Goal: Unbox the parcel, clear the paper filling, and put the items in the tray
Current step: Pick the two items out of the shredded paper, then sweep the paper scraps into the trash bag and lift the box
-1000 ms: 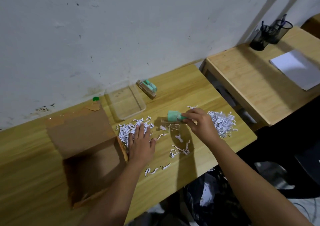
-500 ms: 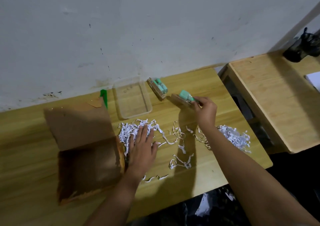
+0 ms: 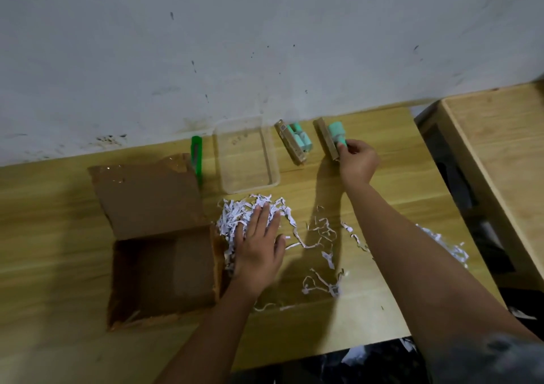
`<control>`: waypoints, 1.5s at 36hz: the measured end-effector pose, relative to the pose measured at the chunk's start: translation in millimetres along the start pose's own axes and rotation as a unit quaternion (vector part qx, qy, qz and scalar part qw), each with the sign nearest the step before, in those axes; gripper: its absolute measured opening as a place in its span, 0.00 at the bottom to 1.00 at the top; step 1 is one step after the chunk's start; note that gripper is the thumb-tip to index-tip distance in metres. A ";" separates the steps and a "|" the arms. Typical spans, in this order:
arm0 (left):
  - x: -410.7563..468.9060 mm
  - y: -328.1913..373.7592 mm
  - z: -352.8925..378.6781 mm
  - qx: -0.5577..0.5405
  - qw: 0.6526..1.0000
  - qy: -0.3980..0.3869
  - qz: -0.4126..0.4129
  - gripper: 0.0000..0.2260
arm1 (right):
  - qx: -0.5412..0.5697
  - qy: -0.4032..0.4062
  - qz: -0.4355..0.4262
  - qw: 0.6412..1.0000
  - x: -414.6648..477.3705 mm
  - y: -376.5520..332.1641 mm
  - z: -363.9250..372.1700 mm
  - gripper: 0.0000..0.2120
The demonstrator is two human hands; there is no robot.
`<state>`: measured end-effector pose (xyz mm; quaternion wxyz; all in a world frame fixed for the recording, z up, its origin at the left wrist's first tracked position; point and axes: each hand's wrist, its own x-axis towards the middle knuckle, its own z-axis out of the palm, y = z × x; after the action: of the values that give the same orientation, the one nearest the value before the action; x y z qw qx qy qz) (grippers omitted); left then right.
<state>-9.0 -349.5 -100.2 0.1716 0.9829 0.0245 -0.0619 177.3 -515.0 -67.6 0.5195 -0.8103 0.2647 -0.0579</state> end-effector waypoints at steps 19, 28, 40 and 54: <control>5.4 7.9 -33.9 0.039 0.992 0.120 0.027 0.17 | -0.191 -0.055 -0.149 0.969 -58.3 27.8 -116.9 0.19; 0.2 5.6 -22.2 0.045 0.997 0.042 -0.052 0.32 | -0.425 -0.052 -0.107 0.898 -94.7 87.4 -165.3 0.35; -16.0 18.9 1.8 0.089 0.995 0.002 0.045 0.18 | -0.448 -0.008 -0.155 0.881 -138.4 124.1 -130.2 0.18; -20.3 85.1 -30.1 -0.053 0.958 -0.119 0.254 0.14 | -0.391 0.000 -0.083 0.917 -185.8 99.4 -172.5 0.11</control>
<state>-19.8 -419.8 -41.0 0.2350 0.9318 -0.2434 -0.1313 -81.5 -595.9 -42.4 0.1545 -0.9680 0.1977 0.0071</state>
